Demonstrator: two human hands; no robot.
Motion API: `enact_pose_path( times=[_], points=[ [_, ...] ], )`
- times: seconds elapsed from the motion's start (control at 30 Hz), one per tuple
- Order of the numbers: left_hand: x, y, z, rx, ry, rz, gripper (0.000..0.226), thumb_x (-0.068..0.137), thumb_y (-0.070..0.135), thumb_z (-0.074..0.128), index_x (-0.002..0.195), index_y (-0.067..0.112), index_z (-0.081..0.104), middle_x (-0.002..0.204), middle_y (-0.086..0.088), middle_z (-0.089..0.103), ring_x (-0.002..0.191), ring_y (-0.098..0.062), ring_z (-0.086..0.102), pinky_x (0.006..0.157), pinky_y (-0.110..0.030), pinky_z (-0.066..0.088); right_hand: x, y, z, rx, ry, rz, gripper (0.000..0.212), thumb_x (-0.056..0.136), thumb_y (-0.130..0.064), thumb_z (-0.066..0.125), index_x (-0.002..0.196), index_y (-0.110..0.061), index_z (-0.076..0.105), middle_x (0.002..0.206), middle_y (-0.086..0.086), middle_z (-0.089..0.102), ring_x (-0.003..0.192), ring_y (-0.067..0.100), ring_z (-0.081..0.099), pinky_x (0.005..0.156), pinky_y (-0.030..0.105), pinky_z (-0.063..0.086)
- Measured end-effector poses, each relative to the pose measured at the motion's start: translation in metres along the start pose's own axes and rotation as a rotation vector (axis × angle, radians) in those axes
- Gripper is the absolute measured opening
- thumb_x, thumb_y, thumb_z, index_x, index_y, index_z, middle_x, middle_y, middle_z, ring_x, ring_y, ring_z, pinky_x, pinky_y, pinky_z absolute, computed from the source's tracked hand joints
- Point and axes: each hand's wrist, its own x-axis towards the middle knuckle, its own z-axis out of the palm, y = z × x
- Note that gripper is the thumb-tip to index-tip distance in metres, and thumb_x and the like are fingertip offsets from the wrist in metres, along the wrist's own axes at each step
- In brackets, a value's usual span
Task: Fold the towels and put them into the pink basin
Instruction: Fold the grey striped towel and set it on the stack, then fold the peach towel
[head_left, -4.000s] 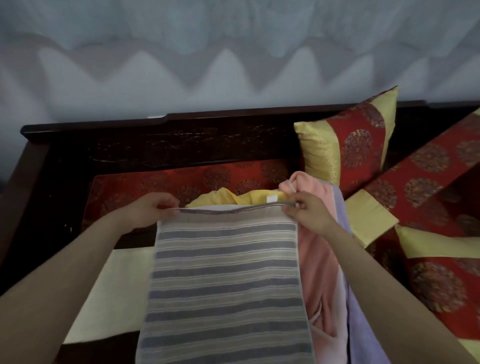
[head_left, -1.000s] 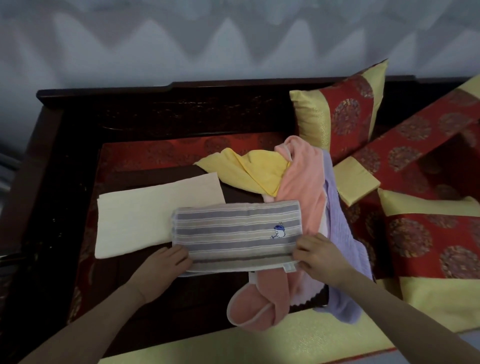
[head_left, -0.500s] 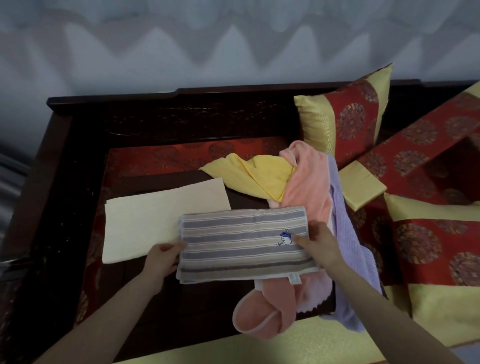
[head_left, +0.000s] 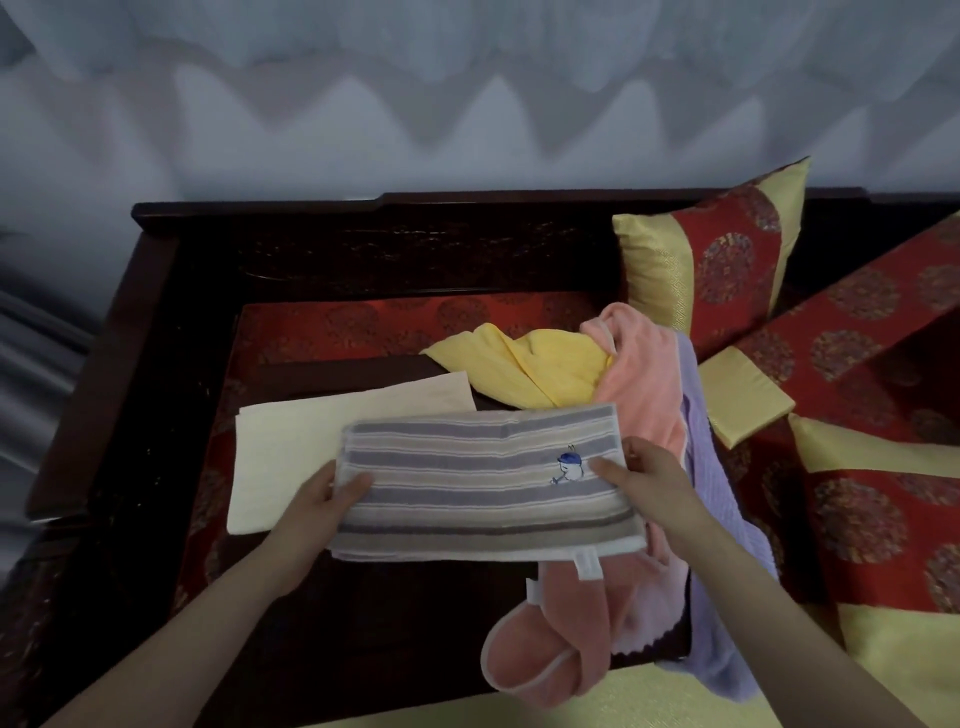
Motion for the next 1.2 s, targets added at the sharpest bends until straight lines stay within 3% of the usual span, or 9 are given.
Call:
enact_pose_path(
  times=[0.13, 0.27, 0.4, 0.6, 0.7, 0.77, 0.9, 1.07, 1.2],
  points=[
    [0.001, 0.015, -0.047, -0.025, 0.167, 0.040, 0.018, 0.088, 0.022, 0.061, 0.106, 0.016, 0.063, 0.097, -0.005, 0.071, 0.084, -0.021, 0.068, 0.059, -0.022, 0.057, 0.026, -0.040, 0.036, 0.021, -0.059, -0.034, 0.010, 0.083, -0.015, 0.071, 0.088, -0.008, 0.065, 0.083, 0.001, 0.070, 0.069, 0.014, 0.066, 0.054, 0.019, 0.051],
    [0.013, 0.007, -0.093, -0.007, 0.281, -0.018, 0.028, 0.088, 0.021, 0.064, 0.112, 0.008, 0.061, 0.103, -0.014, 0.068, 0.086, -0.026, 0.065, 0.073, -0.035, 0.056, 0.061, -0.051, 0.098, -0.072, -0.101, -0.061, 0.011, 0.080, -0.020, 0.074, 0.077, -0.018, 0.063, 0.086, 0.002, 0.069, 0.079, 0.020, 0.066, 0.068, 0.028, 0.054],
    [0.030, -0.012, -0.121, 0.071, 0.381, -0.058, 0.029, 0.086, 0.025, 0.067, 0.108, 0.007, 0.061, 0.106, -0.015, 0.067, 0.096, -0.032, 0.064, 0.089, -0.047, 0.052, 0.085, -0.042, 0.148, -0.175, -0.078, -0.083, 0.015, 0.083, -0.023, 0.070, 0.090, -0.011, 0.067, 0.088, 0.003, 0.067, 0.082, 0.019, 0.062, 0.073, 0.030, 0.049],
    [0.050, -0.025, -0.123, 0.401, 0.460, -0.199, 0.041, 0.081, 0.030, 0.072, 0.106, 0.001, 0.057, 0.107, -0.020, 0.064, 0.096, -0.036, 0.062, 0.084, -0.043, 0.050, 0.095, -0.025, 0.153, -0.299, -0.041, -0.077, 0.023, 0.079, -0.028, 0.072, 0.089, -0.011, 0.060, 0.080, 0.000, 0.061, 0.082, 0.018, 0.057, 0.072, 0.027, 0.040],
    [0.052, -0.001, -0.125, 0.669, 0.604, 0.003, 0.049, 0.079, 0.028, 0.073, 0.111, -0.001, 0.051, 0.104, -0.020, 0.063, 0.097, -0.040, 0.060, 0.080, -0.044, 0.048, 0.095, -0.035, 0.121, -0.352, -0.013, -0.153, 0.022, 0.080, -0.024, 0.071, 0.096, -0.014, 0.060, 0.081, -0.002, 0.060, 0.075, 0.014, 0.056, 0.064, 0.025, 0.040],
    [0.054, 0.025, -0.109, 0.692, 0.647, 0.199, 0.041, 0.080, 0.020, 0.071, 0.111, -0.001, 0.053, 0.103, -0.020, 0.063, 0.096, -0.038, 0.060, 0.081, -0.042, 0.047, 0.098, -0.042, 0.086, -0.387, 0.034, -0.195, 0.018, 0.080, -0.019, 0.069, 0.096, -0.017, 0.061, 0.081, -0.004, 0.060, 0.076, 0.015, 0.058, 0.063, 0.023, 0.043],
    [0.071, 0.071, -0.020, 0.408, 0.365, 0.236, 0.026, 0.084, 0.023, 0.068, 0.104, 0.010, 0.058, 0.095, -0.006, 0.065, 0.087, -0.024, 0.062, 0.072, -0.034, 0.047, 0.108, -0.040, 0.016, -0.392, 0.141, -0.172, 0.018, 0.080, -0.009, 0.066, 0.098, -0.010, 0.064, 0.091, 0.003, 0.063, 0.087, 0.022, 0.060, 0.081, 0.032, 0.046],
    [0.089, 0.087, 0.118, -0.029, -0.139, -0.075, 0.019, 0.090, 0.023, 0.060, 0.106, 0.012, 0.059, 0.099, -0.007, 0.068, 0.089, -0.016, 0.064, 0.081, -0.030, 0.052, 0.115, -0.018, -0.042, -0.392, 0.257, 0.014, 0.026, 0.085, -0.021, 0.064, 0.108, -0.011, 0.065, 0.107, 0.010, 0.068, 0.104, 0.030, 0.060, 0.088, 0.033, 0.043],
    [0.099, 0.069, 0.199, -0.191, -0.303, -0.261, 0.009, 0.091, 0.021, 0.056, 0.094, 0.014, 0.059, 0.100, -0.008, 0.064, 0.099, -0.020, 0.061, 0.096, -0.036, 0.047, 0.116, 0.001, -0.058, -0.052, 0.299, 0.171, 0.009, 0.081, -0.021, 0.069, 0.084, -0.015, 0.063, 0.089, 0.012, 0.067, 0.089, 0.031, 0.063, 0.067, 0.036, 0.047]
  ],
)
